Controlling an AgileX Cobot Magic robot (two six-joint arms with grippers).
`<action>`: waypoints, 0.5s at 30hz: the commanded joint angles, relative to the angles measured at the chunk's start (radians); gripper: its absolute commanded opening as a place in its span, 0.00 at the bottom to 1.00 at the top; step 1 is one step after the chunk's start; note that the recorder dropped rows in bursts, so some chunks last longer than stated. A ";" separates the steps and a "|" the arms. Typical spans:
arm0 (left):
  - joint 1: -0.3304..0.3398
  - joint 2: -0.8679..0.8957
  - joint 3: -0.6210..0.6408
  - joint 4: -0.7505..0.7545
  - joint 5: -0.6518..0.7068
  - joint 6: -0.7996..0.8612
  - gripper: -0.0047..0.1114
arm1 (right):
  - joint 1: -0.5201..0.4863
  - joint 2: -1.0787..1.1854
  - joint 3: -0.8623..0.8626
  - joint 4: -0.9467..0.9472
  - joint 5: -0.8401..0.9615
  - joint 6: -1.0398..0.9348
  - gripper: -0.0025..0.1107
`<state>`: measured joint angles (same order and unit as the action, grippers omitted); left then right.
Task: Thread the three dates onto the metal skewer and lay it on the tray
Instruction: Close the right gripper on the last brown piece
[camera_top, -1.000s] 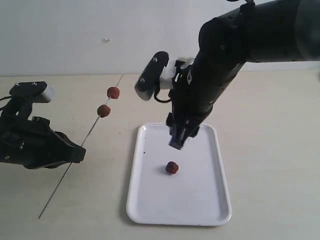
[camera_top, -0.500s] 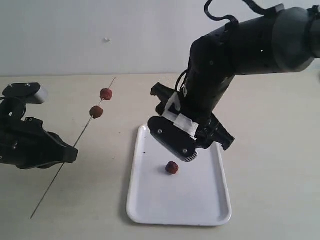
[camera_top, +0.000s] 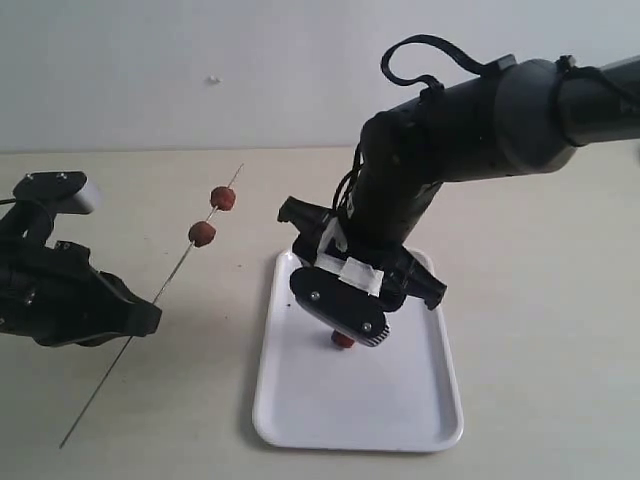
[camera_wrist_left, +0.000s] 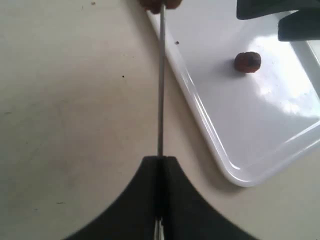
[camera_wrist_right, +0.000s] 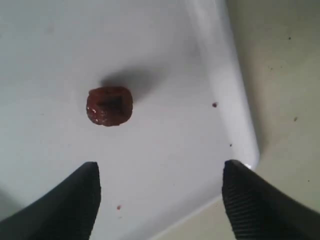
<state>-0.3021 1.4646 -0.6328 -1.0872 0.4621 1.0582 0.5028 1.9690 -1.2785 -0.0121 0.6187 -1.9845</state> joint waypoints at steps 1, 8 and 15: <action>0.004 -0.003 0.004 0.005 0.014 -0.007 0.04 | 0.008 0.021 -0.005 0.004 0.008 -0.038 0.60; 0.004 -0.003 0.004 0.005 0.014 -0.007 0.04 | 0.032 0.042 -0.005 0.012 0.015 -0.045 0.59; 0.004 -0.003 0.016 0.005 0.014 -0.007 0.04 | 0.032 0.053 -0.005 0.012 0.050 0.000 0.59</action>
<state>-0.3021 1.4646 -0.6211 -1.0792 0.4721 1.0582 0.5346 2.0238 -1.2785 0.0000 0.6463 -1.9900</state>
